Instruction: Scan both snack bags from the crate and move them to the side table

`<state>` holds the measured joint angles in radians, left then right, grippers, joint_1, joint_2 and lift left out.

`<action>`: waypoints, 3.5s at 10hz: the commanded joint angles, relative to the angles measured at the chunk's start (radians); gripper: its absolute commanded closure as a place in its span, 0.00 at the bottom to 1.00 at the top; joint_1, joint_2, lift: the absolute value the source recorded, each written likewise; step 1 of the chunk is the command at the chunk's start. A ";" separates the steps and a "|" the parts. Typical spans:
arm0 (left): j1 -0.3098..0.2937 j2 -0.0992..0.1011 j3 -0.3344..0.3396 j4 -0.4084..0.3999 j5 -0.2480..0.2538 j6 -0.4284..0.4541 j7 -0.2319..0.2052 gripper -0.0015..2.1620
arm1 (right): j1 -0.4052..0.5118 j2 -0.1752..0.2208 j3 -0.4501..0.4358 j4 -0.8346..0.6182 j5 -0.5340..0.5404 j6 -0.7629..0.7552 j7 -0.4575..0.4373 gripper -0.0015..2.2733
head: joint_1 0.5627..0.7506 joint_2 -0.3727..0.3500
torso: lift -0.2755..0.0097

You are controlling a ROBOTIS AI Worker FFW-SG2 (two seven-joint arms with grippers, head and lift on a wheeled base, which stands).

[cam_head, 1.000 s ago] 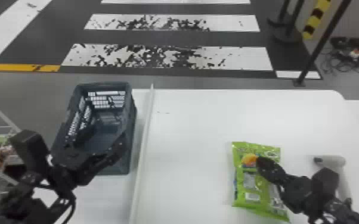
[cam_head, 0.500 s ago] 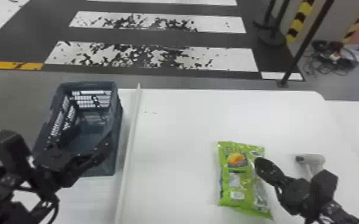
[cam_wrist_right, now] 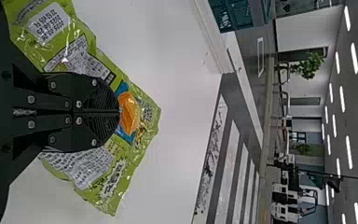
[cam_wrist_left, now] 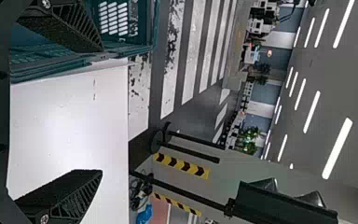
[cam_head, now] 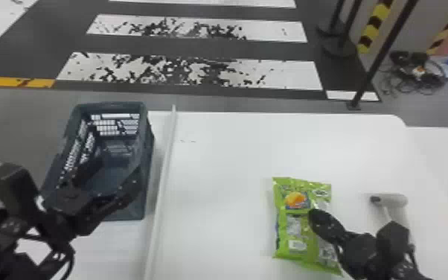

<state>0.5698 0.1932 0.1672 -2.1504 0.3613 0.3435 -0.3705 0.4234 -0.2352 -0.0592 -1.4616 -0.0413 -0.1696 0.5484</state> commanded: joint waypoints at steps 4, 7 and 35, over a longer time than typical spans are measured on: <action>0.001 -0.001 -0.006 0.006 0.004 -0.007 -0.007 0.03 | -0.028 0.000 0.025 0.078 0.038 -0.009 -0.001 0.99 | 0.70 0.51 | 0.86; 0.001 -0.003 -0.012 0.012 0.001 -0.007 -0.008 0.03 | -0.048 0.000 0.061 0.126 0.060 -0.021 0.001 0.99 | 0.70 0.51 | 0.86; -0.021 -0.001 -0.011 0.026 0.002 -0.001 -0.008 0.03 | -0.196 -0.082 -0.278 0.098 -0.048 0.638 -0.053 0.90 | 0.70 0.08 | 0.86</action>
<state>0.5507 0.1920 0.1575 -2.1258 0.3635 0.3429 -0.3780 0.2335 -0.3162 -0.3379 -1.3646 -0.0864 0.4324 0.4956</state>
